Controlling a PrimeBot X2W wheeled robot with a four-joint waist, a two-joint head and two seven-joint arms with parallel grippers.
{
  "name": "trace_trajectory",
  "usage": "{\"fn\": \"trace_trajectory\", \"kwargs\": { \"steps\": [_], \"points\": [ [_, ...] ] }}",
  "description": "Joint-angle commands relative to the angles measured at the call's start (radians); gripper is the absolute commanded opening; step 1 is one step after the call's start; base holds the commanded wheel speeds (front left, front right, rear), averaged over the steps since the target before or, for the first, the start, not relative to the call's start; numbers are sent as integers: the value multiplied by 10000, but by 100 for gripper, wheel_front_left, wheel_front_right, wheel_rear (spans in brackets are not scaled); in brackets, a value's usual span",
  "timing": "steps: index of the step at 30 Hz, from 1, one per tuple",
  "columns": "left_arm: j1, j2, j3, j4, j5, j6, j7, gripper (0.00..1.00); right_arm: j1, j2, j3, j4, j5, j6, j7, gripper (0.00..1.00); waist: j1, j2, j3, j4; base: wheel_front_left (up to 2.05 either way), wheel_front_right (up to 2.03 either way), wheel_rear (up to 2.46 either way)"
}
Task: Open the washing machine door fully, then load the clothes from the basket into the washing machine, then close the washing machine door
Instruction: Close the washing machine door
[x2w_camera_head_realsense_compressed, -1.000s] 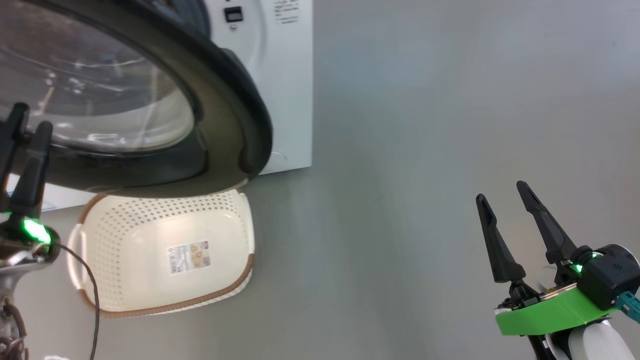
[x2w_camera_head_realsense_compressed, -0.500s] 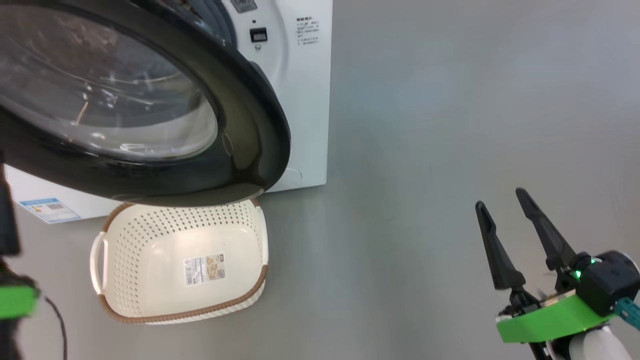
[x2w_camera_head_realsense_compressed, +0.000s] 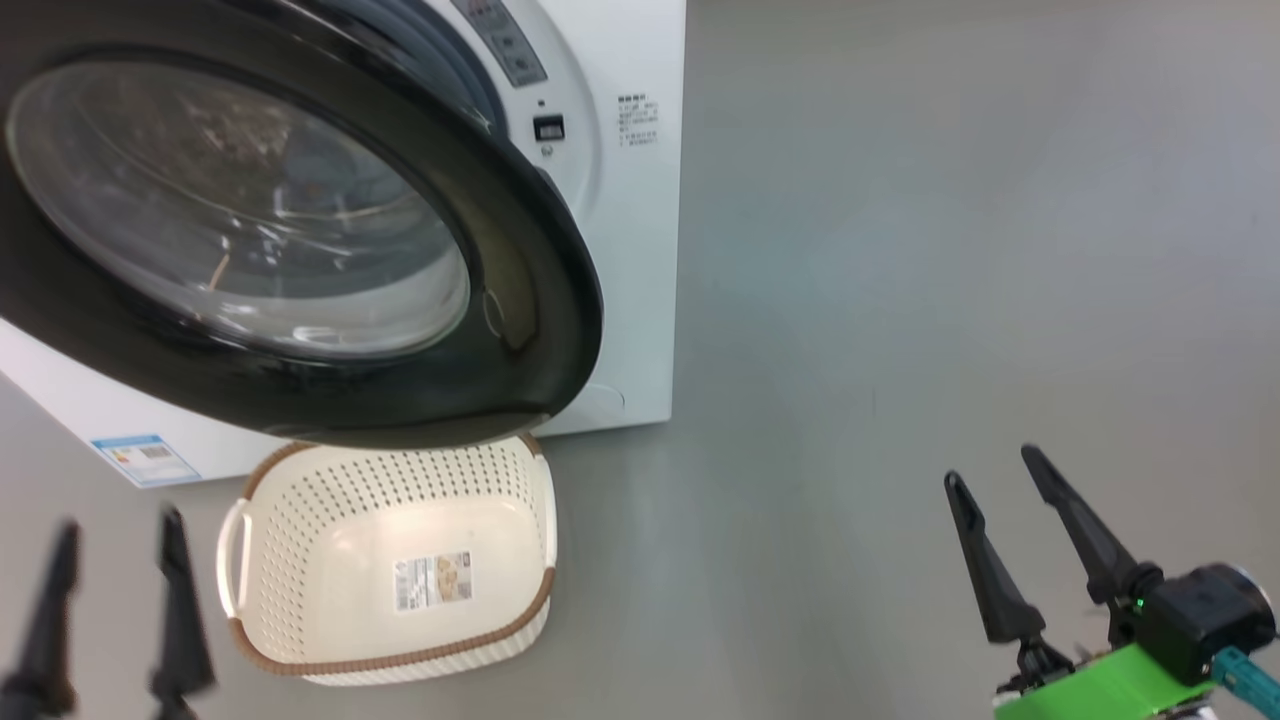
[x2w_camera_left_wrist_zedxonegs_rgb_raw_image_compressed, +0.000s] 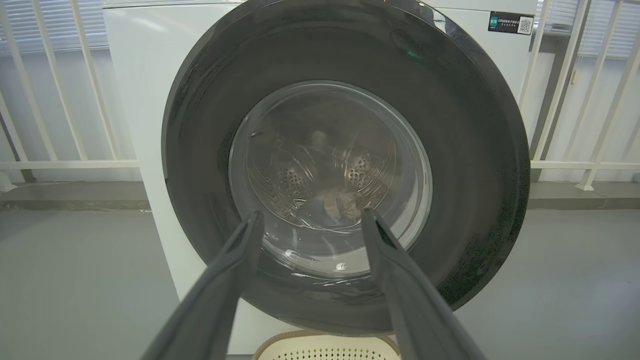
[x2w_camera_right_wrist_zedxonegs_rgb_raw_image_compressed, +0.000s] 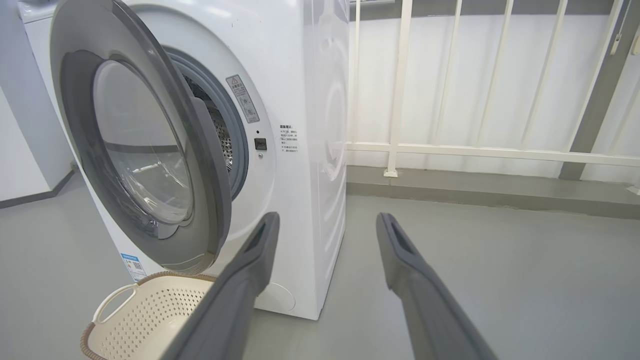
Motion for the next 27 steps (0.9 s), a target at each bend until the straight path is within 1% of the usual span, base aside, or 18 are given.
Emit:
{"fn": "trace_trajectory", "kwargs": {
  "steps": [1,5,13,27],
  "points": [
    [123,57,165,77,279,184,-135,100,149,-138,227,-163,-129,16,-74,100,1,0,-359,80,0,0,0],
    [609,-195,-187,567,468,256,-267,100,516,-172,243,-62,-185,16,-74,100,1,0,-702,156,0,0,0],
    [937,-343,-493,1318,649,203,-475,100,946,-227,271,30,-290,16,-74,100,1,0,-1038,224,0,0,0],
    [990,-397,-664,1578,747,124,-626,100,1156,-166,236,102,-363,16,-74,100,1,0,-1182,211,0,0,0]
  ]
}}
